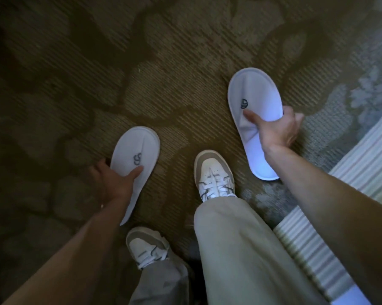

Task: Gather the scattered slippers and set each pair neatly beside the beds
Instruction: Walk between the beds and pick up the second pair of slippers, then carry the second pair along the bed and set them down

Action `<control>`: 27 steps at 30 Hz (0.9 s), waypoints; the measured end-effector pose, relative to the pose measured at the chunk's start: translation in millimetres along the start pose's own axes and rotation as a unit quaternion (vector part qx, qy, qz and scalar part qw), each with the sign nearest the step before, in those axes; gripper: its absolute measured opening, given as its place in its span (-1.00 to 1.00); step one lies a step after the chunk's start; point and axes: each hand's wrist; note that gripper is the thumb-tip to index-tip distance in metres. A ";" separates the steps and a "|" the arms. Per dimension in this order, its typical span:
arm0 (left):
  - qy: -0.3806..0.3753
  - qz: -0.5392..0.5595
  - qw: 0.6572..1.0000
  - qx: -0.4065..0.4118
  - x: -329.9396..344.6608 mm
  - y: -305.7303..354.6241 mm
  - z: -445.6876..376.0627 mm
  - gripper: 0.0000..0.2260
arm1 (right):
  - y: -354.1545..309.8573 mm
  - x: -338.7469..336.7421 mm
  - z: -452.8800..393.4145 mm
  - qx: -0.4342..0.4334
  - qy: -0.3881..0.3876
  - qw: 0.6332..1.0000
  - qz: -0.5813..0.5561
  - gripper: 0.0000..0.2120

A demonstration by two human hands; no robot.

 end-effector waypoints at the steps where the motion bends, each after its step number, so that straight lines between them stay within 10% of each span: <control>1: 0.016 0.010 1.000 0.009 5.6 0.6 3.2 -0.09 | 1.3 -1.8 2.0 -0.004 -0.006 1.000 -0.001 -0.22; 13: -0.072 0.081 0.994 -0.027 -53.4 -0.5 47.3 -0.25 | -51.5 -50.4 72.9 0.022 -0.128 0.982 -0.138 -0.66; 27: -0.268 0.161 0.920 0.237 -496.2 120.6 286.8 -0.52 | -350.1 -403.9 242.5 0.115 -0.213 0.954 -0.177 -0.55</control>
Point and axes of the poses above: each hand's wrist, its own z-axis away from the middle knuckle, its own x-axis out of the palm, y = z × x, and after that the axes turned 11 degrees about -z, right-handed
